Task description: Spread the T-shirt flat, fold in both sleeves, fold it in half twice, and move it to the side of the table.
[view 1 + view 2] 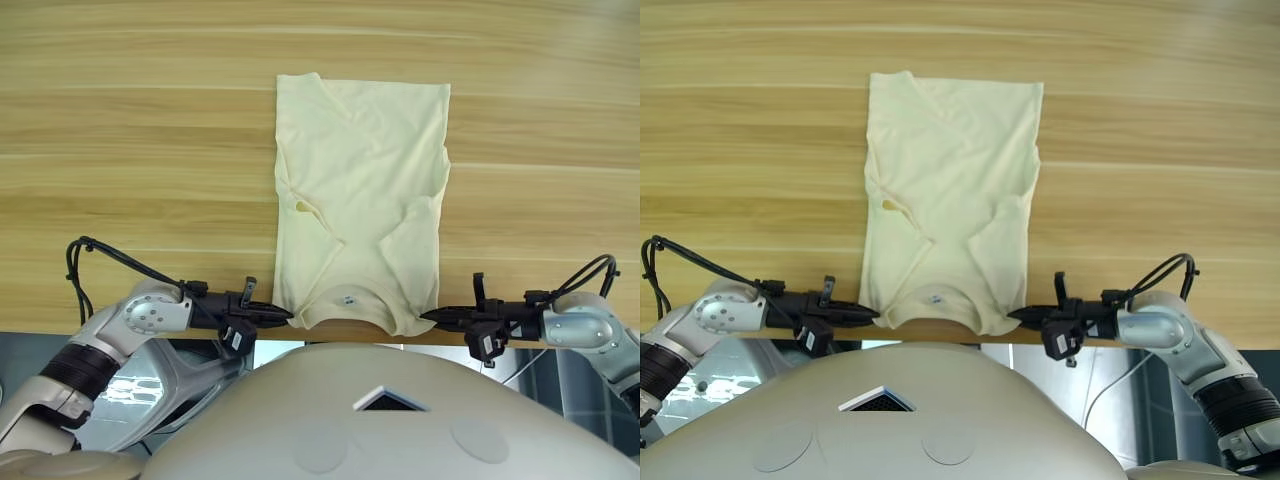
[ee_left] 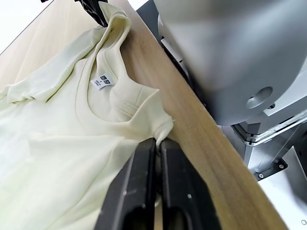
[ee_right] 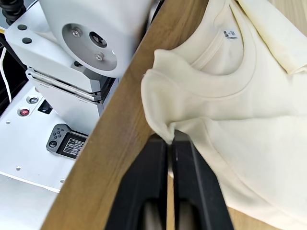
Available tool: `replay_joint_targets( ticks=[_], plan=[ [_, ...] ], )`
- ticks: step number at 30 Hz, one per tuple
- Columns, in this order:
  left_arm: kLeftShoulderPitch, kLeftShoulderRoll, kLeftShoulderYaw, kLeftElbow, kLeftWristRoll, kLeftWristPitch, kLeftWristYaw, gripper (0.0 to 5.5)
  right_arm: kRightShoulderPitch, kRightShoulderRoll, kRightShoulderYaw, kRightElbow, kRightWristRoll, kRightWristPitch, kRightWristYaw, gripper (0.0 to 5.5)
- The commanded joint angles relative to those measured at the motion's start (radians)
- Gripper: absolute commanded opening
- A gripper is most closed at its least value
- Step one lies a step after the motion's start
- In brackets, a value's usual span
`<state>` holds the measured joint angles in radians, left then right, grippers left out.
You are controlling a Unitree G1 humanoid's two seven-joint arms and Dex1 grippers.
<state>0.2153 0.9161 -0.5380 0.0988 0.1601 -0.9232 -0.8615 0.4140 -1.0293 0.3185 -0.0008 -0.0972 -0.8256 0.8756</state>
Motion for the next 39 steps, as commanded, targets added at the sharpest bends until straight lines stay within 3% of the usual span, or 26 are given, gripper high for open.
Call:
replay_joint_targets(
  ticks=[1,16,29,33,39],
  plan=[
    [0.015,0.015,-0.017,-0.038,-0.026,0.032,-0.031,0.0,-0.01,-0.006,0.0,-0.017,0.017,-0.008,0.007,0.0],
    [0.145,0.208,0.043,-0.253,-0.347,-0.005,-0.114,0.0,0.105,-0.137,-0.007,-0.076,0.23,-0.165,0.055,0.0],
    [0.198,0.271,0.15,-0.39,-0.681,-0.047,-0.185,0.0,0.083,-0.134,-0.182,-0.148,0.398,-0.193,-0.003,0.0],
    [0.16,0.233,0.215,-0.36,-0.753,-0.008,-0.199,0.0,0.035,-0.098,-0.205,-0.16,0.431,-0.159,-0.014,0.0],
    [0.012,0.059,0.296,-0.269,-0.754,0.112,-0.144,0.0,-0.138,0.027,-0.232,-0.152,0.424,0.008,-0.083,0.0]
  ],
)
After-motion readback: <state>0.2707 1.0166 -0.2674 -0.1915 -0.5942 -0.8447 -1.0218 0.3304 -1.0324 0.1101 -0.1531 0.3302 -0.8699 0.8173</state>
